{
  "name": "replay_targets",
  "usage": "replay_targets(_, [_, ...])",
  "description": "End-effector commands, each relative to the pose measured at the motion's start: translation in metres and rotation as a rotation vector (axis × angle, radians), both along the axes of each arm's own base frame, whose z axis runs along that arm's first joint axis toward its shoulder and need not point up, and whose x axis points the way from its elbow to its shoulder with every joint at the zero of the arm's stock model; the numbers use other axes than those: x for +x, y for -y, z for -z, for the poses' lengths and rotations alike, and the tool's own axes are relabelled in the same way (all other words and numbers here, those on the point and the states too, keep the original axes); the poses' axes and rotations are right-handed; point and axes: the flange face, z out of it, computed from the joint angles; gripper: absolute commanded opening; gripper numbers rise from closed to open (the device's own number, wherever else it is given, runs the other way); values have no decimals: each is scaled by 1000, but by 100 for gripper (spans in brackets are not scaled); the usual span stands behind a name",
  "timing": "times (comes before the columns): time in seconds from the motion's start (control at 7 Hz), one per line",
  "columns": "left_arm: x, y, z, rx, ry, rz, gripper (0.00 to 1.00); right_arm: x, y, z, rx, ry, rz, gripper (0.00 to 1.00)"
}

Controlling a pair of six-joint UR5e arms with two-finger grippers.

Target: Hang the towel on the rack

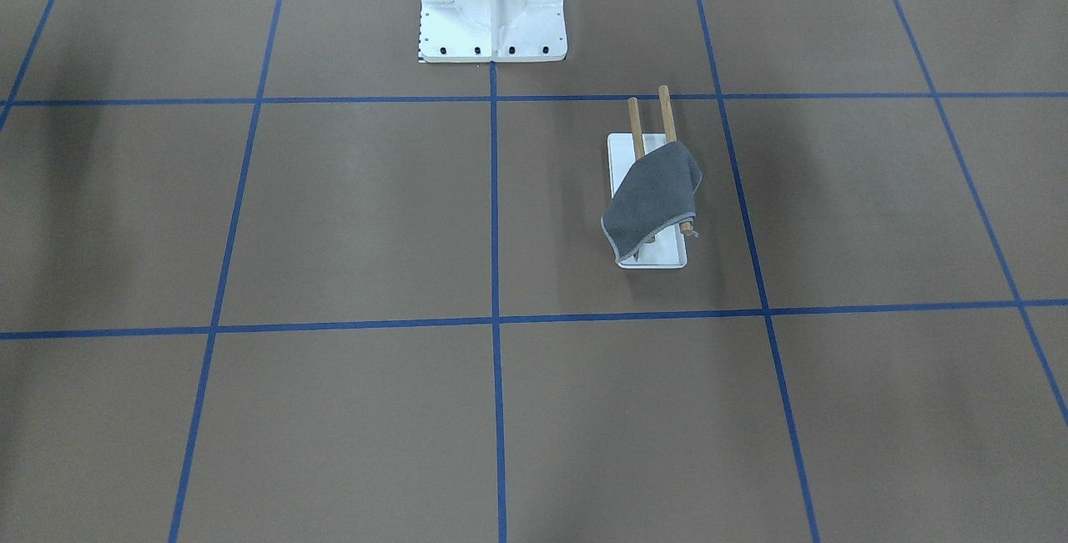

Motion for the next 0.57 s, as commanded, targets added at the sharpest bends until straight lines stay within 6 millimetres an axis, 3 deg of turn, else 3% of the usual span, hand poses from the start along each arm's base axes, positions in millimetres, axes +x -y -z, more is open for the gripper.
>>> replay_targets(0.0, [2,2,7,14,-2,0,98,-1,2,3,2,5,-1,100])
replay_targets(0.14, [2,8,19,11,-7,22,98,0,-2,-4,-13,2,-1,100])
replay_targets(0.43, [2,6,23,9,-9,33,98,4,-19,-31,-64,-9,4,100])
